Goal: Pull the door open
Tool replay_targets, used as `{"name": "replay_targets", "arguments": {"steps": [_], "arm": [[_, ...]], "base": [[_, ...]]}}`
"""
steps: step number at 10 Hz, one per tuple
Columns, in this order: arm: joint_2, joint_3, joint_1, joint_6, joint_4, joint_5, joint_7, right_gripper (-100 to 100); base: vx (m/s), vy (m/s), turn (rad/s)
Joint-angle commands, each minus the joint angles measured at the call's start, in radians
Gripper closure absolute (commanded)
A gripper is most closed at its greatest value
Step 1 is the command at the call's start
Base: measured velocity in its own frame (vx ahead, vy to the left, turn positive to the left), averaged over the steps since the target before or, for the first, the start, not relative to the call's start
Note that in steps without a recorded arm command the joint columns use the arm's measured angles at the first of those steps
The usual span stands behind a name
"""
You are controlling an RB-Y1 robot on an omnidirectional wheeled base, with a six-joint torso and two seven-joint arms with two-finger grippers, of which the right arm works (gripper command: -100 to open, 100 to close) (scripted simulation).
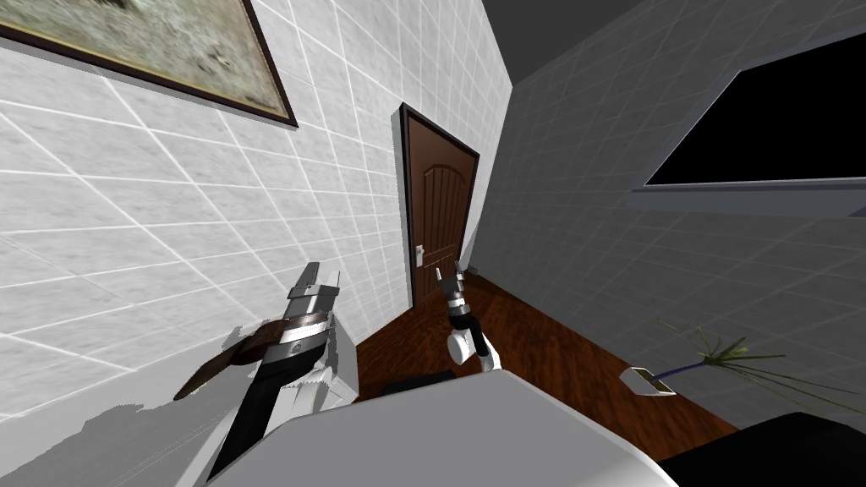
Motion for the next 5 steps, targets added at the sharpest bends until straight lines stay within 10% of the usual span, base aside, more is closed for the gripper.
{"name": "replay_targets", "arguments": {"steps": [1,5], "arm": [[-0.003,0.009,-0.022,0.006,0.021,-0.013,-0.028,-100],[-0.033,0.064,-0.083,0.011,0.102,-0.07,-0.124,-100]], "base": [[0.065,-0.016,0.007],[0.068,-0.013,0.017]]}}
